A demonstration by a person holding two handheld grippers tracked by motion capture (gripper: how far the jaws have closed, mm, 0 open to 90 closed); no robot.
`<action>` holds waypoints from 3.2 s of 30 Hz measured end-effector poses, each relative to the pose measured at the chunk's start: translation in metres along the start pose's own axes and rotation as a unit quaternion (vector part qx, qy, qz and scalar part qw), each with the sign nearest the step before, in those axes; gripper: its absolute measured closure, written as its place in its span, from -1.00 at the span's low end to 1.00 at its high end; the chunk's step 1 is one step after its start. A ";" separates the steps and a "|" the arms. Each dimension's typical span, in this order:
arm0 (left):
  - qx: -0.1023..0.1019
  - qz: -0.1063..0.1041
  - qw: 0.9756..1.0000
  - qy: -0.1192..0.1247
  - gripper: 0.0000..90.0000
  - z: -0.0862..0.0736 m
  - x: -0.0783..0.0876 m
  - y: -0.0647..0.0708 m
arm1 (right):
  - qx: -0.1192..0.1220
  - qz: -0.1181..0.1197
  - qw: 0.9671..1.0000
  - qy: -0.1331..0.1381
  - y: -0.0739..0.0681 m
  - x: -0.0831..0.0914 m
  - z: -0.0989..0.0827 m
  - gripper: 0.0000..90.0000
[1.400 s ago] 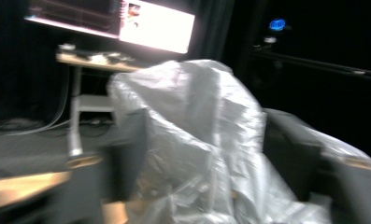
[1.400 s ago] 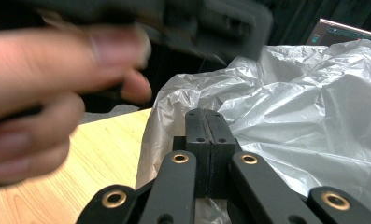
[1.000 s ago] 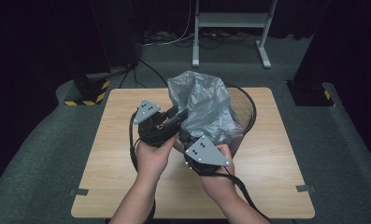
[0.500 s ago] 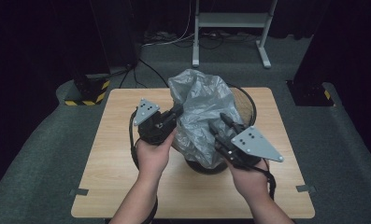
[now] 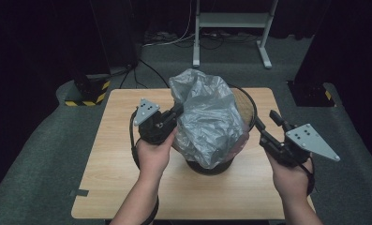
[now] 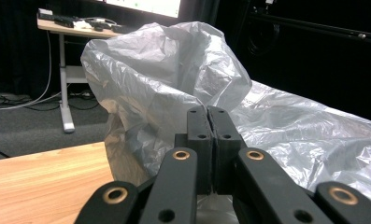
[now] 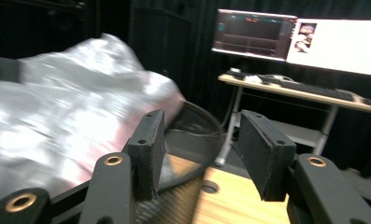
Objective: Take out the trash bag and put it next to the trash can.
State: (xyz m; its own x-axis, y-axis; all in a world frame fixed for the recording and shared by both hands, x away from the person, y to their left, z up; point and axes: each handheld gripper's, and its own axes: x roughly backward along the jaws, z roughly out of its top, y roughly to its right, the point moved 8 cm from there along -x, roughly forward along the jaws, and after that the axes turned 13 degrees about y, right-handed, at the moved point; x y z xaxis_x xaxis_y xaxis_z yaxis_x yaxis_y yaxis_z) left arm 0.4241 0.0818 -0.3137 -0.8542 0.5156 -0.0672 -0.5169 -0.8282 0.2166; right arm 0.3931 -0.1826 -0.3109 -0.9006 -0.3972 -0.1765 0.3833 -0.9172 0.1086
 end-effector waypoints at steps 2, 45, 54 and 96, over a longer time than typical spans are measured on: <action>0.000 0.000 1.000 0.002 0.97 0.000 0.000 0.000 | 0.005 -0.013 1.000 -0.008 0.012 0.004 -0.007 0.11; -0.086 -0.084 0.981 0.151 0.98 0.084 0.003 0.042 | -0.045 -0.038 0.940 -0.335 0.062 0.036 -0.267 -0.71; -0.100 -0.102 0.974 0.177 0.98 0.103 0.008 0.060 | -0.048 -0.041 0.941 -0.333 0.063 0.036 -0.266 -0.71; -0.125 -0.091 0.954 0.258 0.98 0.171 0.040 0.058 | -0.056 -0.036 0.941 -0.331 0.065 0.037 -0.263 -0.71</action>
State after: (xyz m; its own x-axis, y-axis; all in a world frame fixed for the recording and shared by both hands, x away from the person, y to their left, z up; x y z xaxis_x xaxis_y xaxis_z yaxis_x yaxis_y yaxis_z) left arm 0.3695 0.0914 -0.1375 -0.6290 0.5323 -0.5666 -0.6018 -0.7947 -0.0785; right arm 0.4388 -0.2646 -0.5672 -0.8407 -0.2628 0.4735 0.3029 -0.9530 0.0087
